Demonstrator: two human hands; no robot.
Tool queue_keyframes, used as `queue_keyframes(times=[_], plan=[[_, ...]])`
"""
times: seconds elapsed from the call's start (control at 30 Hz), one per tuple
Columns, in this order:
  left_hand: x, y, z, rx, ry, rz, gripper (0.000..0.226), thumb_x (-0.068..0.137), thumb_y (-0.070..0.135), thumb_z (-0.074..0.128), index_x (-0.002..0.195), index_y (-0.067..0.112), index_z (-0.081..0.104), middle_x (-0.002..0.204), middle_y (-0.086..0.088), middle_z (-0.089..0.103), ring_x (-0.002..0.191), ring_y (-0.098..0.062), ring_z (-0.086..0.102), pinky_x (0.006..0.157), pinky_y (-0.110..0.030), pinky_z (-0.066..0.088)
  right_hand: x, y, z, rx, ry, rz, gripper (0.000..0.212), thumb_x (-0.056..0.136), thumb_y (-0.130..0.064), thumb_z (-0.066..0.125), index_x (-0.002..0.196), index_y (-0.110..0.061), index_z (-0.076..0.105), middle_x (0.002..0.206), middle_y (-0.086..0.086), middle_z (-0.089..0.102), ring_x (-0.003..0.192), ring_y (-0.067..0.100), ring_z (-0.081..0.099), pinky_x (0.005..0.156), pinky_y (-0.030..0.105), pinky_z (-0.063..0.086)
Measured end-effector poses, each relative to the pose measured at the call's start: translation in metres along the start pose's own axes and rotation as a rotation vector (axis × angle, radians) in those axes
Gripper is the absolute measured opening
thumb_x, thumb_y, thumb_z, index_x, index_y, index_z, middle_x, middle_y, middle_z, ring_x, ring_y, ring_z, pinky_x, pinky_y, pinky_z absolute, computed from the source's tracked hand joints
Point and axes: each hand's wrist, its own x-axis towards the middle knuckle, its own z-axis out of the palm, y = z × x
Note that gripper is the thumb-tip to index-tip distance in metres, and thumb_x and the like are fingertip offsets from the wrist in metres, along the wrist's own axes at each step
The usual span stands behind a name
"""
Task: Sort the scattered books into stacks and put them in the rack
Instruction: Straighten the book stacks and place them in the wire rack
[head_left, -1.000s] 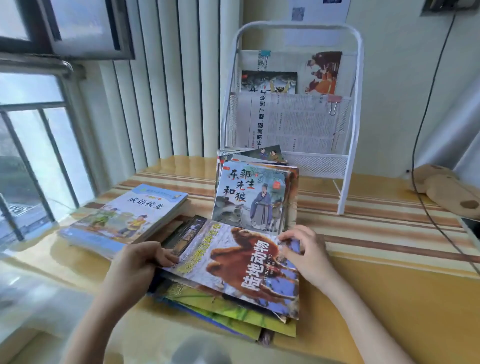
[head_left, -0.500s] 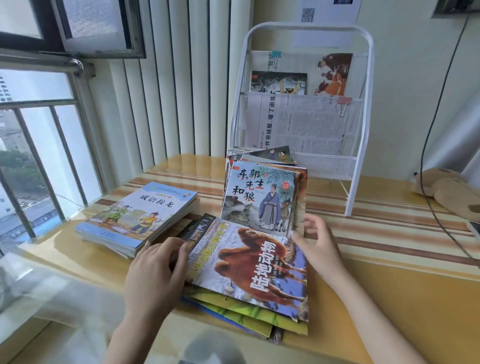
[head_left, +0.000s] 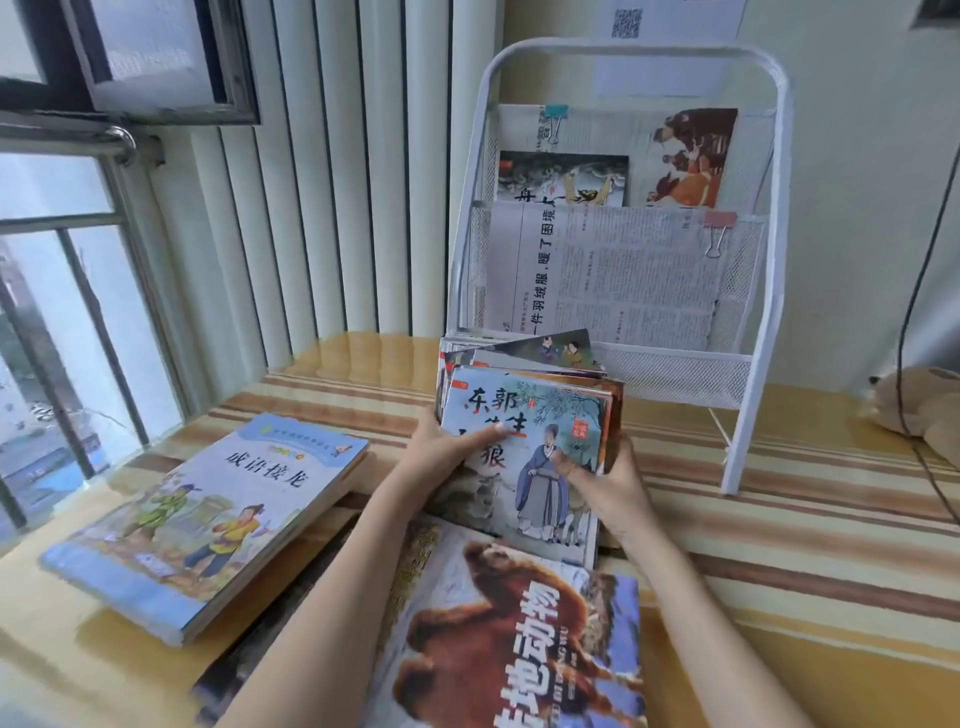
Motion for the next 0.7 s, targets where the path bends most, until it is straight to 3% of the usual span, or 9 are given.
queue_keyframes(times=[0.07,0.2,0.3,0.4,0.5,0.6,0.7], plan=[[0.004,-0.004,0.002,-0.088,0.005,0.101,0.059,0.059,0.029,0.087,0.109,0.015,0.060,0.106,-0.004,0.072,0.092,-0.016,0.071,0.076,-0.027,0.058,0.013,0.002,0.003,0.058,-0.017,-0.034,0.076,0.056,-0.053,0.072,0.122,-0.027,0.043,0.114,-0.008,0.060,0.116,0.019,0.055,0.091,0.030,0.041],[-0.002,0.000,0.006,-0.067,-0.009,0.218,0.072,0.051,0.042,0.089,0.111,0.014,0.062,0.103,0.000,0.074,0.094,-0.016,0.071,0.082,-0.033,0.057,0.025,0.003,0.009,0.110,-0.007,-0.088,0.074,0.054,-0.051,0.075,0.117,-0.036,0.039,0.112,-0.012,0.060,0.103,0.008,0.057,0.089,0.026,0.041],[-0.008,0.005,0.009,-0.043,0.060,0.263,0.073,0.047,0.047,0.086,0.109,0.017,0.062,0.101,0.002,0.073,0.093,-0.014,0.070,0.083,-0.037,0.057,0.025,-0.004,0.006,0.147,0.045,-0.178,0.064,0.059,-0.039,0.078,0.113,-0.030,0.046,0.105,-0.014,0.063,0.094,-0.003,0.059,0.081,0.016,0.046],[-0.017,0.024,0.017,0.028,0.121,0.373,0.063,0.051,0.039,0.089,0.104,0.029,0.058,0.099,0.007,0.071,0.091,-0.005,0.068,0.077,-0.024,0.056,0.024,-0.017,-0.007,0.213,0.083,-0.243,0.055,0.058,-0.034,0.077,0.106,-0.020,0.054,0.100,-0.005,0.068,0.088,0.002,0.065,0.077,0.017,0.050],[-0.035,0.049,0.031,-0.005,0.150,0.488,0.057,0.054,0.028,0.091,0.098,0.033,0.054,0.095,0.011,0.068,0.084,0.005,0.065,0.067,-0.012,0.051,0.010,-0.036,-0.031,0.224,0.121,-0.342,0.050,0.061,-0.030,0.075,0.105,-0.021,0.053,0.098,-0.005,0.067,0.087,0.000,0.065,0.074,0.012,0.048],[-0.055,0.075,0.054,-0.008,0.068,0.538,0.063,0.051,0.047,0.086,0.105,0.033,0.056,0.100,0.010,0.068,0.091,-0.003,0.066,0.072,-0.023,0.057,-0.016,-0.050,-0.069,0.220,0.182,-0.389,0.047,0.062,-0.030,0.074,0.104,-0.025,0.053,0.098,-0.010,0.066,0.087,-0.006,0.064,0.072,0.007,0.047],[-0.068,0.091,0.093,0.035,-0.065,0.382,0.056,0.051,0.060,0.080,0.098,0.031,0.065,0.095,0.009,0.073,0.089,-0.009,0.070,0.079,-0.037,0.058,-0.044,-0.055,-0.112,0.123,0.234,-0.272,0.049,0.063,-0.041,0.073,0.104,-0.023,0.052,0.097,-0.016,0.063,0.081,-0.006,0.062,0.065,0.011,0.046]])
